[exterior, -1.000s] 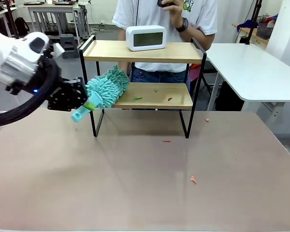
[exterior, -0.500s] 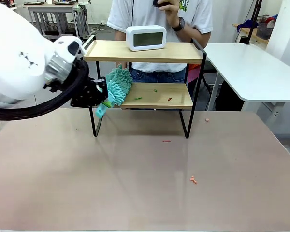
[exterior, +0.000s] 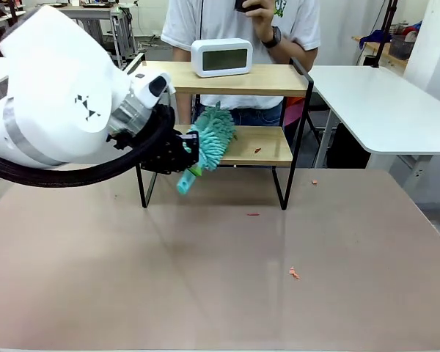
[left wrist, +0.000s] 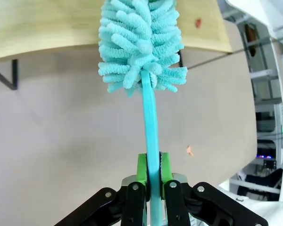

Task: Clean the shelf.
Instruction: Clean the remaining tier of the Shelf with the Duster once objects are removed.

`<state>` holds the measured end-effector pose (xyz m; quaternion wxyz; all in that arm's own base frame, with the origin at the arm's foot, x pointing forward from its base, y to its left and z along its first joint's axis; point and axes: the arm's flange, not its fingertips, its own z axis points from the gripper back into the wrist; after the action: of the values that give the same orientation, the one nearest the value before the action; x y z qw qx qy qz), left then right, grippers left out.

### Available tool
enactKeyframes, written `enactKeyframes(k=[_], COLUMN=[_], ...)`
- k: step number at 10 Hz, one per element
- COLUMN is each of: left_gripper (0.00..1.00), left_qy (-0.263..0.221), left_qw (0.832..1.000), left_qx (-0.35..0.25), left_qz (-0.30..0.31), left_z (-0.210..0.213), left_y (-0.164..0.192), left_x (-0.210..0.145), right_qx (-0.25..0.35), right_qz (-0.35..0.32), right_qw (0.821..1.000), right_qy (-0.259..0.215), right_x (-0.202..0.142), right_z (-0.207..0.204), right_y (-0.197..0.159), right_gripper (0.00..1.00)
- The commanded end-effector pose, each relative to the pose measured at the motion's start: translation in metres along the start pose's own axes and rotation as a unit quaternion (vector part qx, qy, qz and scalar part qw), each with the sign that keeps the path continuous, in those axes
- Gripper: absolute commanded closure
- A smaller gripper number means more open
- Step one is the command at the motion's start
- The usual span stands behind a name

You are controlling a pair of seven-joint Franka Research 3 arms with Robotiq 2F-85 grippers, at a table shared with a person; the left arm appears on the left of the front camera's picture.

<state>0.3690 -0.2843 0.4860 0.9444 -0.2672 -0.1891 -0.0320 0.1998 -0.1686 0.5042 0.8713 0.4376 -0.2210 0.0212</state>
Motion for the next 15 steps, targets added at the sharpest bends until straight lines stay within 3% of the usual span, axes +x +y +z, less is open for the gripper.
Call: enactKeyframes(k=[1,4,6,8,11,13,15], left_gripper=[1.00,1.00,1.00,1.00,1.00,1.00,1.00], left_qy=[0.015,0.135,0.214,0.188,0.195,0.225,0.238], left_qw=[0.999,0.984,0.963,0.968,0.960,0.945,0.936], left_qx=[-0.036,-0.054,-0.056,-0.062,-0.107,-0.156,-0.162], left_qz=[-0.023,-0.101,-0.157,-0.153,-0.167,-0.181,-0.201], left_z=[-0.001,0.009,0.031,0.069,0.115,0.152,0.220], left_y=[-0.010,-0.009,0.008,0.028,0.053,0.072,0.125], left_x=[0.000,-0.011,-0.013,-0.014,-0.032,-0.043,-0.060], right_qx=[0.011,0.011,0.011,0.011,0.011,0.011,0.011], right_qz=[0.012,0.012,0.012,0.012,0.012,0.012,0.012], right_qw=[1.000,1.000,1.000,1.000,1.000,1.000,1.000], right_qy=[-0.009,-0.009,-0.009,-0.009,-0.009,-0.009,-0.009], right_x=[0.002,0.002,0.002,0.002,0.002,0.002,0.002], right_z=[-0.001,-0.001,-0.001,-0.001,-0.001,-0.001,-0.001], right_y=[0.001,0.001,0.001,0.001,0.001,0.001,0.001], right_gripper=[0.00,0.00,0.00,0.00,0.00,0.00,0.00])
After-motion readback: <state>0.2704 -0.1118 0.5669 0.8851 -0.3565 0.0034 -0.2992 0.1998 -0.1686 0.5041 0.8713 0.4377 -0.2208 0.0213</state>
